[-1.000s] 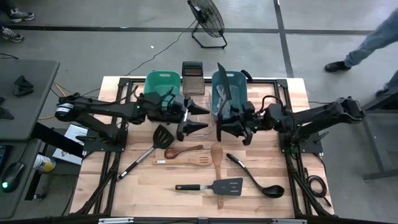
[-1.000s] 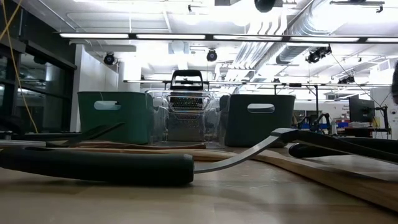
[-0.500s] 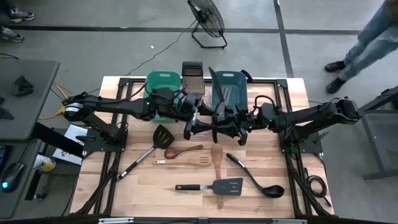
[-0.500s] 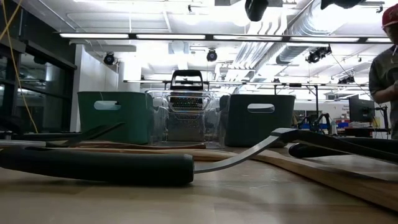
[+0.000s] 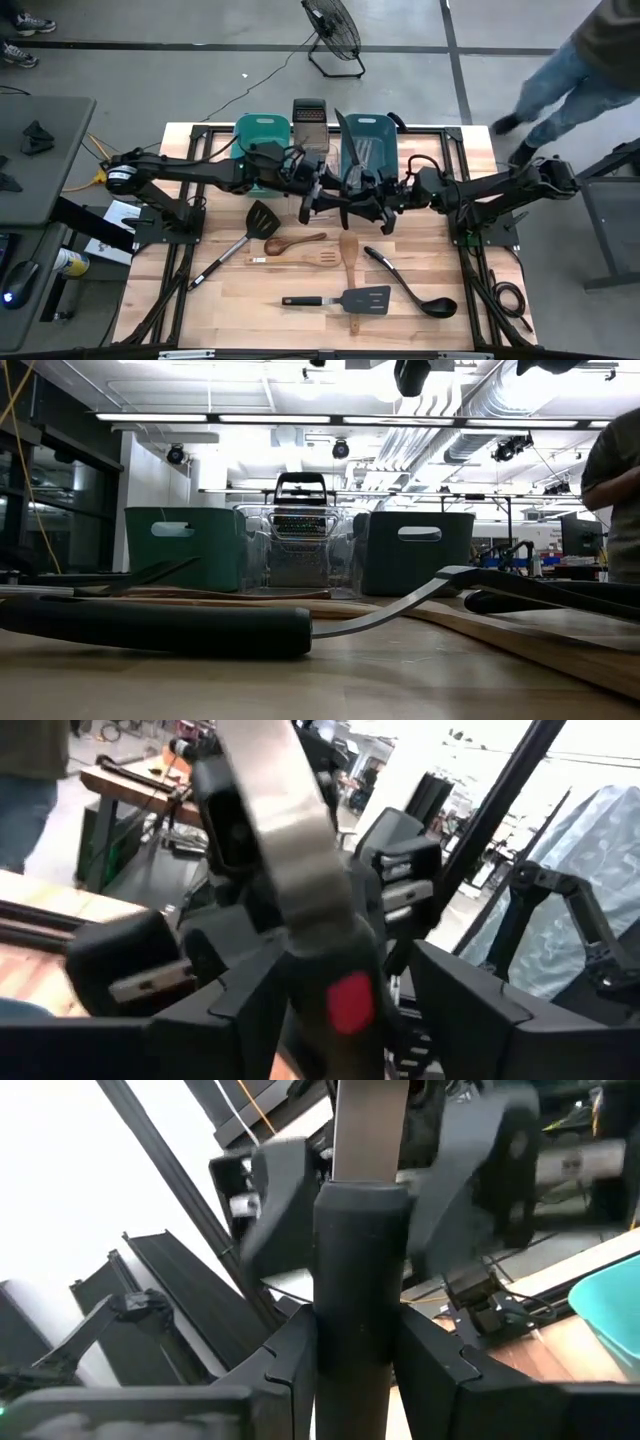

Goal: Pick & Place Kitchen Items
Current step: Put the black spatula into the transparent bin

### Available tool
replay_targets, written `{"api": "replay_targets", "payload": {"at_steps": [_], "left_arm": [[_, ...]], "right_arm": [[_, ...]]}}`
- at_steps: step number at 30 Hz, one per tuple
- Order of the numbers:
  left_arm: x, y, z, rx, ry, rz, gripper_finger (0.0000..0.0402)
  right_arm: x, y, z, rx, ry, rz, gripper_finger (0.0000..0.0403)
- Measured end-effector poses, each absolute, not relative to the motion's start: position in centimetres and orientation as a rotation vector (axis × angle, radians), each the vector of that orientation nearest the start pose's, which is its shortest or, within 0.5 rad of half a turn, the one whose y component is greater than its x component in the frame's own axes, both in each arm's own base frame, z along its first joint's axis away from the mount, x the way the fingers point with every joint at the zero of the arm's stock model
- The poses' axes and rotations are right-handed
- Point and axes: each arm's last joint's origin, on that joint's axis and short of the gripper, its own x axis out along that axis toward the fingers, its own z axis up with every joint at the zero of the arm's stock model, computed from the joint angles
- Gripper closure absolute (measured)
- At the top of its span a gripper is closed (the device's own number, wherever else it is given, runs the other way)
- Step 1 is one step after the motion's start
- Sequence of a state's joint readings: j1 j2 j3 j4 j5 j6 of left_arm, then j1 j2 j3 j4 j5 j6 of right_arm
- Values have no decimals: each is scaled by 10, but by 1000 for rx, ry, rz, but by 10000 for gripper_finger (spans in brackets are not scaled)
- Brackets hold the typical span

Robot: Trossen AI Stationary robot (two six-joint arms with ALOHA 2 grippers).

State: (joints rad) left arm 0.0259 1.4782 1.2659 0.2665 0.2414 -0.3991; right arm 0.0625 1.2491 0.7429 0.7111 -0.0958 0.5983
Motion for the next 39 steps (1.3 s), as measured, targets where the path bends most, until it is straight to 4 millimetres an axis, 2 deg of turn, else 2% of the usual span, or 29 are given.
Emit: {"api": "replay_targets", "payload": {"at_steps": [9, 15, 22, 31, 34, 39], "left_arm": [[343, 3, 379, -395, -14, -201, 235], [343, 2, 377, -412, 10, -208, 297], [343, 2, 376, -411, 25, -204, 299], [339, 7, 370, -404, 104, -132, 307], [331, 13, 372, -407, 131, -57, 315], [315, 25, 369, -409, 227, 136, 321]], "right_arm": [[274, 19, 308, 594, -168, 179, 303], [274, 19, 307, 585, -160, 178, 303], [274, 19, 305, 596, -146, 162, 299], [267, 18, 305, 716, -62, 153, 133], [258, 19, 306, 746, 7, 153, 105], [237, 16, 312, 766, 72, 96, 94]]}}
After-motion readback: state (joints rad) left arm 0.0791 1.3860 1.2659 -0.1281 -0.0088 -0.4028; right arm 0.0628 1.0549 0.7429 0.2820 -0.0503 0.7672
